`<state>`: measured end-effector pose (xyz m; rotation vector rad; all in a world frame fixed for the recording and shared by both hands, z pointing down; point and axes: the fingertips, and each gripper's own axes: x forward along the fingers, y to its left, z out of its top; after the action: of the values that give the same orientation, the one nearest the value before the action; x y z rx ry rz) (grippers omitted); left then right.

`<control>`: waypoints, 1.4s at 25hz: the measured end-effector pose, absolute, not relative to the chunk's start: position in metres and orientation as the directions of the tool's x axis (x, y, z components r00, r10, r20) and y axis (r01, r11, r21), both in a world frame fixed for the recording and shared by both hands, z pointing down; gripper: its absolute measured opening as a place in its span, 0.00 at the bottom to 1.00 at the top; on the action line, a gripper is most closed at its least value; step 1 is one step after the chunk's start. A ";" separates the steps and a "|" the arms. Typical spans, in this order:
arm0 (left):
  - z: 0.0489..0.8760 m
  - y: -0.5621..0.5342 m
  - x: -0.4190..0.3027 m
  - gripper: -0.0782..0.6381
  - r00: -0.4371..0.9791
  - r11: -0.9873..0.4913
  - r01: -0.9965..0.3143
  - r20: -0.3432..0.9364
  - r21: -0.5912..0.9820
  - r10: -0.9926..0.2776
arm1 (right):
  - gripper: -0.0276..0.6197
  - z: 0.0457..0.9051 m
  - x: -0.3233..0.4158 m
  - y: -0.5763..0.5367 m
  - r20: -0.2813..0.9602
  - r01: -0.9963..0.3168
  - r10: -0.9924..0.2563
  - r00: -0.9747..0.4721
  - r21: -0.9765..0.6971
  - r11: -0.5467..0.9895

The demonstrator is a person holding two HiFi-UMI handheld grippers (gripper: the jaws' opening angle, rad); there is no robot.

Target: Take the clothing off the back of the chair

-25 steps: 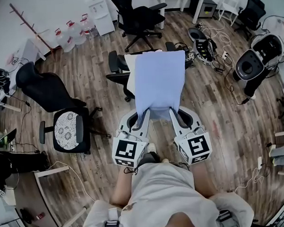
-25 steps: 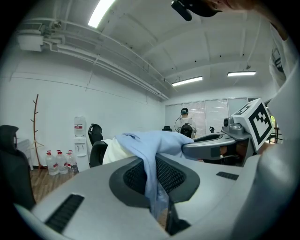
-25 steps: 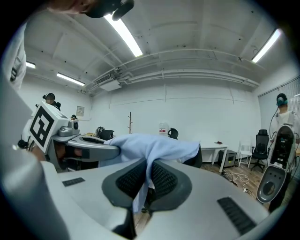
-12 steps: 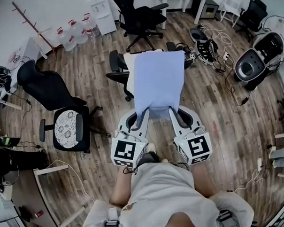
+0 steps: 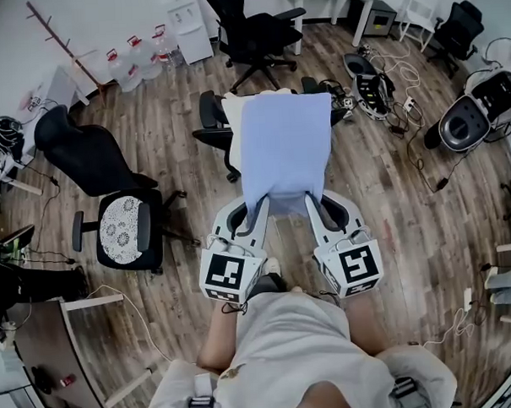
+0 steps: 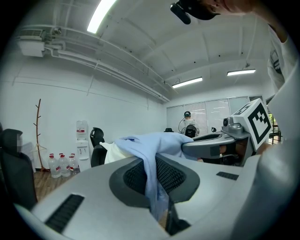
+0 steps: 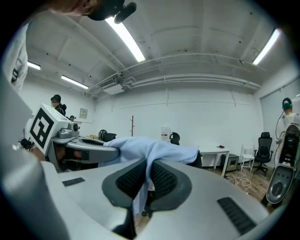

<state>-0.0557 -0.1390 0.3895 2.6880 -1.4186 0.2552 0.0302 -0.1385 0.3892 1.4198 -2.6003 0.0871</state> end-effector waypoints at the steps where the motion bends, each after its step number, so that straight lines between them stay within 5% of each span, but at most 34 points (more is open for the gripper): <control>1: 0.389 -0.138 -0.055 0.17 0.554 -0.563 -0.826 0.189 0.002 -0.811 | 0.10 0.389 0.031 -0.138 0.181 -0.839 -0.829 -0.529 0.034 0.543; 35: 0.376 -0.096 -0.042 0.17 0.528 -0.537 -0.843 0.147 -0.023 -0.836 | 0.10 0.373 0.044 -0.101 0.126 -0.817 -0.816 -0.564 0.056 0.574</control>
<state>-0.0418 -0.0958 0.3759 2.7016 -1.4854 0.2176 0.0437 -0.1011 0.3731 1.3899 -2.6626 0.0125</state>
